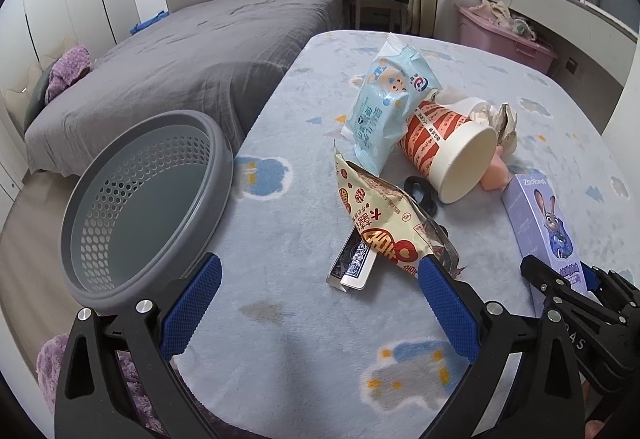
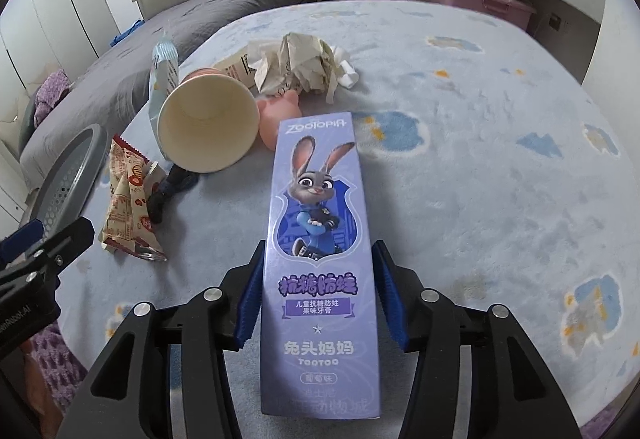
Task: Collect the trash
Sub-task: 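Grasp the snack wrapper with the left gripper while the right gripper holds the toothpaste box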
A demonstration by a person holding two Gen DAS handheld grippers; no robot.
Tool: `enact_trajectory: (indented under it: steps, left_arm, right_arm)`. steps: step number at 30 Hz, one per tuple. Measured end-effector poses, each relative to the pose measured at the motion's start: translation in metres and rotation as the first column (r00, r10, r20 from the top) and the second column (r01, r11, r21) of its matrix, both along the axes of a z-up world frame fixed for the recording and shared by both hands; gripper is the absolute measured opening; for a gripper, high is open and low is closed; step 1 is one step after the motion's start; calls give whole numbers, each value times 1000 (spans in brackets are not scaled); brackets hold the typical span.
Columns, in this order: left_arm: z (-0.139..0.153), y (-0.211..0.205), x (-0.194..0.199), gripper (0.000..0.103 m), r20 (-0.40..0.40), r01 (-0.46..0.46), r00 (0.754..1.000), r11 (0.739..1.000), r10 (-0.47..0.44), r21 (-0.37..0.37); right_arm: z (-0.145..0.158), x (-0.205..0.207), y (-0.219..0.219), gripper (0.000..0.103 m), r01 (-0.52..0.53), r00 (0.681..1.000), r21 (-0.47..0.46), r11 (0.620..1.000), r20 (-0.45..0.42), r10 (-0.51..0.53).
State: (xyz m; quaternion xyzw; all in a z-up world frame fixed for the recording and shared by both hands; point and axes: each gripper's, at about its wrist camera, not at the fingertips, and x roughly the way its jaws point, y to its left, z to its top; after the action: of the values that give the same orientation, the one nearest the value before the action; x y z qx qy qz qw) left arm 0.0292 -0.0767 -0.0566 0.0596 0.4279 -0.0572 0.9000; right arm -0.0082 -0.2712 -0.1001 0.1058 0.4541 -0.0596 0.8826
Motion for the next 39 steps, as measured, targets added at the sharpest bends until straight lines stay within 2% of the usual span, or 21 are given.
enact_trajectory:
  steps: [1, 12, 18, 28, 30, 32, 36, 38, 39]
  left_arm:
    - [0, 0, 0, 97, -2, 0, 1000, 1000, 0, -2]
    - [4, 0, -2, 97, -5, 8, 1000, 1000, -8, -17]
    - [4, -17, -1, 97, -6, 21, 1000, 999, -21, -27]
    - [-19, -48, 11, 96, -38, 41, 998, 999, -41, -2]
    - [-21, -48, 12, 90, -33, 40, 999, 999, -40, -1]
    - [-22, -47, 12, 71, -45, 45, 998, 999, -45, -21]
    - [-24, -41, 12, 51, -64, 47, 997, 997, -51, -55]
    - [-22, -40, 9, 37, -67, 58, 996, 996, -63, -71]
    - [-21, -39, 8, 34, -66, 65, 995, 995, -70, -74]
  right_arm:
    - [0, -1, -1, 45, 6, 1000, 3, 1000, 5, -6]
    - [24, -13, -10, 44, 20, 996, 30, 999, 83, -22]
    - [28, -18, -21, 44, 31, 994, 51, 998, 99, -36]
    - [23, -23, -40, 44, 56, 993, 107, 993, 97, -67]
    - [23, -23, -42, 44, 55, 993, 115, 992, 97, -67]
    - [22, -24, -42, 44, 54, 993, 119, 991, 97, -66]
    - [23, -25, -42, 44, 53, 993, 122, 991, 100, -66]
    - [22, -25, -41, 44, 53, 993, 121, 991, 100, -66]
    - [22, -25, -41, 44, 52, 993, 120, 991, 99, -64]
